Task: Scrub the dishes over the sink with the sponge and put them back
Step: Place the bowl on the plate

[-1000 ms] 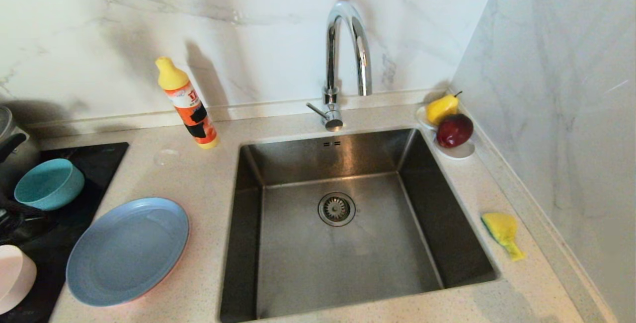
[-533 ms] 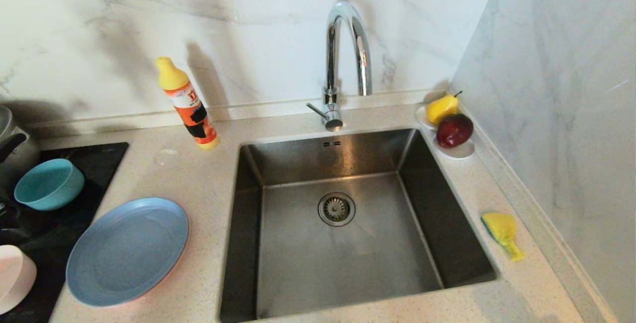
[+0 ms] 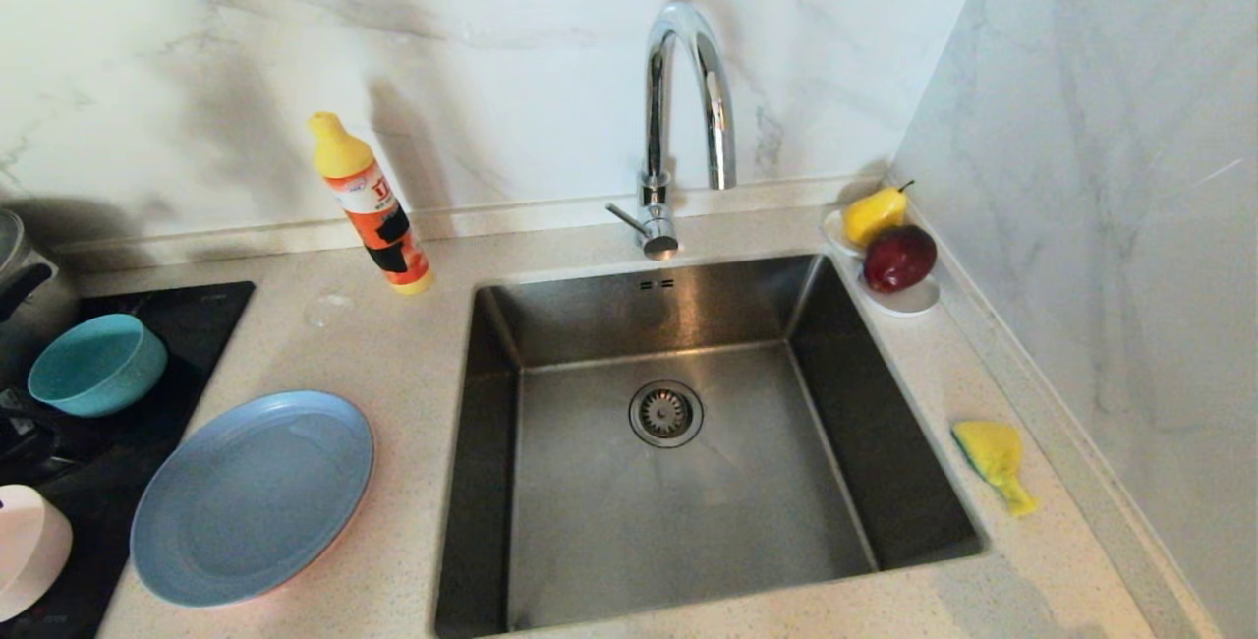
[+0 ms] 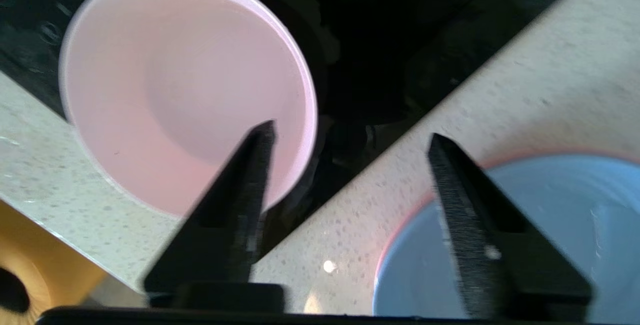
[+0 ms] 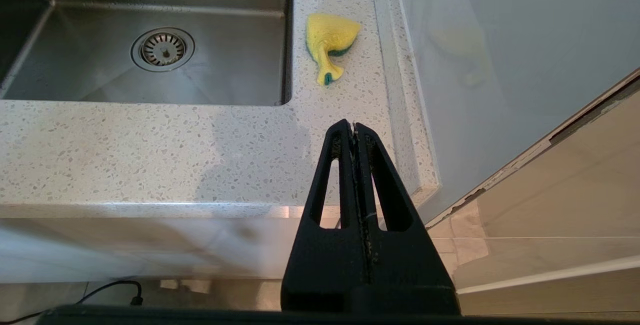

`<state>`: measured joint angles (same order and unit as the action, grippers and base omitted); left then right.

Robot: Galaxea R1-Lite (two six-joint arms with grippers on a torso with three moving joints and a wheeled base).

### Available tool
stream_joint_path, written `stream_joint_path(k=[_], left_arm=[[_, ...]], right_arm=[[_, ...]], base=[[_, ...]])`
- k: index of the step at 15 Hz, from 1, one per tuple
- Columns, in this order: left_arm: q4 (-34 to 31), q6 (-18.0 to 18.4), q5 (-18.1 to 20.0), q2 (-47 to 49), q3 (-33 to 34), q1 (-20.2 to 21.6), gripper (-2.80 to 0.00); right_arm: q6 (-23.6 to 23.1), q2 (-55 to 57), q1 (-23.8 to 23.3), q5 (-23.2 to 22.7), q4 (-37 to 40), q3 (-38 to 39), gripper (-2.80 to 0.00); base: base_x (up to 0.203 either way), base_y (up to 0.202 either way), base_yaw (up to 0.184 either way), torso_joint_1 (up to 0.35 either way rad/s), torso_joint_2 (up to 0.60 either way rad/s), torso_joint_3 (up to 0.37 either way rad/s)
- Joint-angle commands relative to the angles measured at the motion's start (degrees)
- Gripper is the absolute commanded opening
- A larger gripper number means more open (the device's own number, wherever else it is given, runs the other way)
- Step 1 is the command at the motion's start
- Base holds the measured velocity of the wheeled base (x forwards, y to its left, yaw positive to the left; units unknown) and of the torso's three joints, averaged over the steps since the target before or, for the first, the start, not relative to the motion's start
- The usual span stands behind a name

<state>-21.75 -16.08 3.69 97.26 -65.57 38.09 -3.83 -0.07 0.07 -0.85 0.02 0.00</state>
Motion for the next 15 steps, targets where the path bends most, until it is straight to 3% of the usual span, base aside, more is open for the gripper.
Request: stream_joint_path(k=[1, 14, 15], left_arm=[[-0.07, -0.46, -0.08, 3.82, -0.25, 0.25, 0.00], [2.59, -1.06, 0.52, 11.79, -2.37, 0.32, 0.00], [2.59, -1.06, 0.52, 12.09, -2.37, 0.32, -2.16]], right_arm=[[-0.04, -0.01, 0.01, -0.03, -0.02, 0.00, -2.80], [-0.04, -0.01, 0.01, 0.06, -0.02, 0.00, -2.80], [-0.04, -0.01, 0.01, -0.03, -0.02, 0.00, -2.80]], base=[[0.000, 0.000, 0.000, 0.000, 0.00, 0.000], [0.000, 0.000, 0.000, 0.000, 0.00, 0.000], [0.000, 0.000, 0.000, 0.000, 0.00, 0.000]])
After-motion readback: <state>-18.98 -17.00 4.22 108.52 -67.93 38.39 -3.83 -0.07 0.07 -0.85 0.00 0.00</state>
